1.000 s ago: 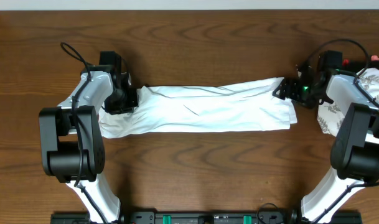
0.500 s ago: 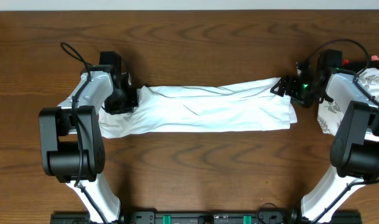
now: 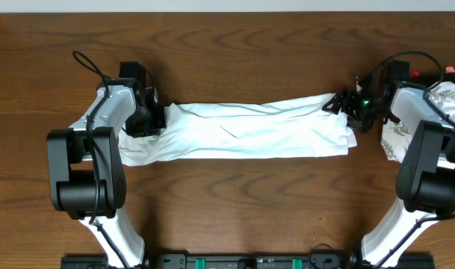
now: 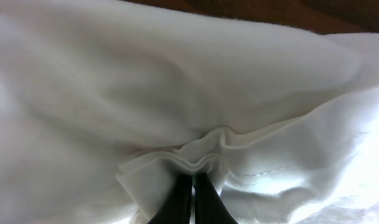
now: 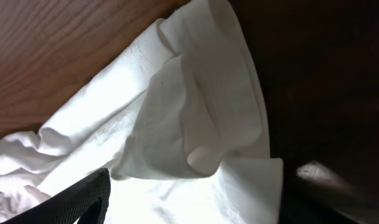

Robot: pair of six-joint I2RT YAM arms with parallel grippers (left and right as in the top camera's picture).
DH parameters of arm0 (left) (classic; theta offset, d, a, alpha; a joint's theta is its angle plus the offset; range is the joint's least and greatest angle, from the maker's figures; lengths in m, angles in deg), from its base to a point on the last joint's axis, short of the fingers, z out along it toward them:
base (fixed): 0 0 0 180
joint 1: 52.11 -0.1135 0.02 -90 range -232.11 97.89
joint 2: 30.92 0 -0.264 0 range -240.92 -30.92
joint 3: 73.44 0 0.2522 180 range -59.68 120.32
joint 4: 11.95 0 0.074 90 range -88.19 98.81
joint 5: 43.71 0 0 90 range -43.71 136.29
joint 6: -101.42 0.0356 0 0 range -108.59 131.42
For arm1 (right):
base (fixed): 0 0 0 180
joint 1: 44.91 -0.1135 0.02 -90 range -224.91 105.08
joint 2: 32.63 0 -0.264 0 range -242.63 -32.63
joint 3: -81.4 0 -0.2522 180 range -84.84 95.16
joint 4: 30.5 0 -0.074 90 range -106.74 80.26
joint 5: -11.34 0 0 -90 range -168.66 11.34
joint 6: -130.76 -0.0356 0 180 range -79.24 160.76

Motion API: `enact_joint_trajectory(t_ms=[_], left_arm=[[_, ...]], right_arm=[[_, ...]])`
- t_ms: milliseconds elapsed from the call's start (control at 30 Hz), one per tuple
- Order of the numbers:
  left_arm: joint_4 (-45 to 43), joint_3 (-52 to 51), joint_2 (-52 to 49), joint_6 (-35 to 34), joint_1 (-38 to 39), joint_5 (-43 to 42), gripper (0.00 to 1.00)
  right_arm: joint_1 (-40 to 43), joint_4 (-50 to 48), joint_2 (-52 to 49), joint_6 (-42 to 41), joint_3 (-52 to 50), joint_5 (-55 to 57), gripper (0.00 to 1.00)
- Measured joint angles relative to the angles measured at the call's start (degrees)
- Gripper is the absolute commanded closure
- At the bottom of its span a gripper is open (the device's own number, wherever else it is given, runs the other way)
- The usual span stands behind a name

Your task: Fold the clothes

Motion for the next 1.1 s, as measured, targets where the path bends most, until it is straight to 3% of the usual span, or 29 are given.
enact_joint_trajectory(t_ms=[200,300,833,1100], left_arm=[[0.0,0.0,0.0,0.0,0.0,0.0,0.94],[0.0,0.0,0.0,0.0,0.0,0.0,0.94],[0.0,0.0,0.0,0.0,0.0,0.0,0.94],[0.0,0.0,0.0,0.0,0.0,-0.3,0.94]], right_arm=[[0.0,0.0,-0.1,-2.2,0.0,-0.4,0.23],[0.0,0.1,-0.2,-2.7,0.0,-0.5,0.29],[-0.5,0.4,-1.6,-4.2,-1.2,-1.1,0.98],[-0.6,-0.1,-1.3,-4.0,-1.5,-1.1,0.99]])
